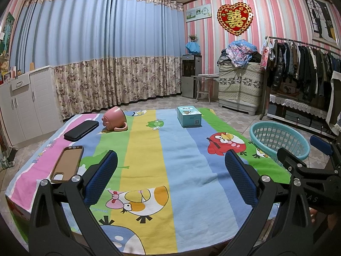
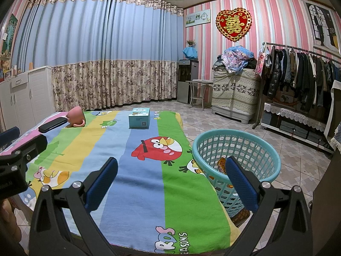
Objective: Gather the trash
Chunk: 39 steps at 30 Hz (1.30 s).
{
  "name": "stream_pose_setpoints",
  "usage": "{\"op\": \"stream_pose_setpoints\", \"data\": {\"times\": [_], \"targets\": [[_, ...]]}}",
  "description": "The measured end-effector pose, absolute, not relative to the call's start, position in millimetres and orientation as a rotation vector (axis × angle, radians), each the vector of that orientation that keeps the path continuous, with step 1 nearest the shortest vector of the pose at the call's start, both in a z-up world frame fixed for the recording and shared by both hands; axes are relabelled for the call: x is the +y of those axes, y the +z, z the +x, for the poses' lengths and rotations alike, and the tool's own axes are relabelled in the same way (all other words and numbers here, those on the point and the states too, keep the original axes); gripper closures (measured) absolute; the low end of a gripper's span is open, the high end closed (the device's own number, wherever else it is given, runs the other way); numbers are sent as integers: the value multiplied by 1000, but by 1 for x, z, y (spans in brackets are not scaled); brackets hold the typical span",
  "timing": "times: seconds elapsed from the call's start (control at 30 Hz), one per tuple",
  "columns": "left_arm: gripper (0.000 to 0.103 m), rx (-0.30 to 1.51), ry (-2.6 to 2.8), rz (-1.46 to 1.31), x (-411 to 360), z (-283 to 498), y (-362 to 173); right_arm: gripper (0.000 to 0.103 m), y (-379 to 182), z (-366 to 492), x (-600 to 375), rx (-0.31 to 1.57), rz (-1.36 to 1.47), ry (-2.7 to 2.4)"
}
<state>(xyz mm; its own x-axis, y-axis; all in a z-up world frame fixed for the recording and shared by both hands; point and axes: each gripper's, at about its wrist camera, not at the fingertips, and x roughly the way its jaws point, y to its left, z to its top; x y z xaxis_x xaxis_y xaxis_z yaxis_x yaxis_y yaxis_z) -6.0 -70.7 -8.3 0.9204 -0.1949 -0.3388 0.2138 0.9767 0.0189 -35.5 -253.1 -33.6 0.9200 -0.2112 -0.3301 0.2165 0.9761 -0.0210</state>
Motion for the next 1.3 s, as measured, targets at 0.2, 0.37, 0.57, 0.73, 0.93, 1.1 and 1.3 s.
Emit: {"op": "stream_pose_setpoints", "data": {"times": [0.2, 0.37, 0.57, 0.73, 0.93, 1.1, 1.3], "targets": [[6, 343, -210, 56, -70, -6, -9, 4, -33, -36, -253, 337, 16, -220], [6, 344, -211, 58, -70, -7, -9, 4, -33, -36, -253, 337, 17, -219], [6, 342, -209, 64, -68, -7, -9, 4, -33, -36, -254, 335, 18, -220], [6, 343, -209, 65, -67, -5, -9, 4, -34, -35, -254, 334, 21, -220], [6, 342, -209, 64, -68, -6, -9, 4, -35, -36, -253, 335, 19, -220], [6, 342, -209, 64, -67, -6, -8, 4, -35, -35, -253, 335, 22, -220], [6, 339, -210, 66, -67, -5, -8, 4, -35, -36, -253, 335, 23, -220]]}}
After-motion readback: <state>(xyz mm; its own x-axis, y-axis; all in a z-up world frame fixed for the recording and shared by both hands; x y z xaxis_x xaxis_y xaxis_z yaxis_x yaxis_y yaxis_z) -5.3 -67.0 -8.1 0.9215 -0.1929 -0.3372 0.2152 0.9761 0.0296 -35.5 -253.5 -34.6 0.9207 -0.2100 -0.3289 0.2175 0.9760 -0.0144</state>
